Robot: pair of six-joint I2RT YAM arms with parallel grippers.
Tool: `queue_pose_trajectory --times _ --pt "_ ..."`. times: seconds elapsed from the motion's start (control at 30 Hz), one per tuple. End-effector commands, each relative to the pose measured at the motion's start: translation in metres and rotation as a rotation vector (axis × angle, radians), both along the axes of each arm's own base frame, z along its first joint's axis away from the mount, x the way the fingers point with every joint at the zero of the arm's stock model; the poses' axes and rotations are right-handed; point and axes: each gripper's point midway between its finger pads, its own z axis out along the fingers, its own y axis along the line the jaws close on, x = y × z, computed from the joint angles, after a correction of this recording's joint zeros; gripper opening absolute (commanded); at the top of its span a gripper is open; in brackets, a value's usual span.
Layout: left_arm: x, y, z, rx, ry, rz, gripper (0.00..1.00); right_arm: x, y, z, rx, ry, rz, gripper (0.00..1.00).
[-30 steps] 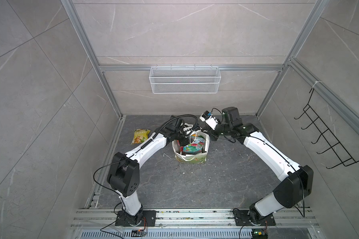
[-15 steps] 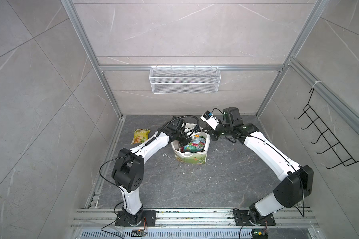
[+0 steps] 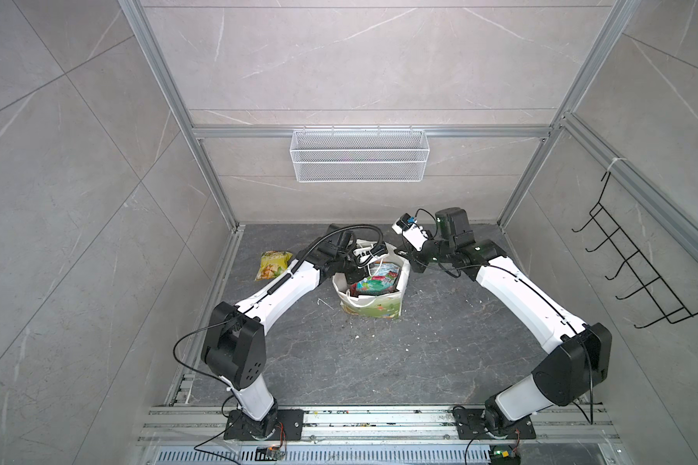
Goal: Take the snacks out of the paper bag
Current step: Pick up the snack from the paper bag.
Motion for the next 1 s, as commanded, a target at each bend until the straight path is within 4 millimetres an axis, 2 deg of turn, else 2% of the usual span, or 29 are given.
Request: queue_pose_trajectory --times 0.0,0.2,0.4,0.57,0.63,0.97 --pt "-0.010 0.002 0.057 -0.104 -0.096 -0.009 0.00 0.002 -0.003 0.031 0.055 -0.086 -0.020 0.00" --pt "-0.019 0.008 0.079 -0.118 -0.135 -0.012 0.00 0.005 -0.005 0.032 0.064 -0.090 -0.030 0.00" --pt "-0.028 0.012 0.091 -0.131 -0.156 -0.021 0.00 0.009 -0.008 0.031 0.069 -0.082 -0.048 0.00" --pt "-0.037 0.016 0.092 -0.120 -0.173 -0.041 0.00 0.020 -0.017 0.045 0.144 -0.059 -0.108 0.00" --pt "-0.040 0.018 0.096 -0.123 -0.178 -0.039 0.00 0.023 -0.018 0.045 0.143 -0.055 -0.125 0.00" --pt "-0.058 0.022 0.122 -0.168 -0.229 -0.065 0.00 0.026 -0.021 0.044 0.139 -0.053 -0.136 0.00"
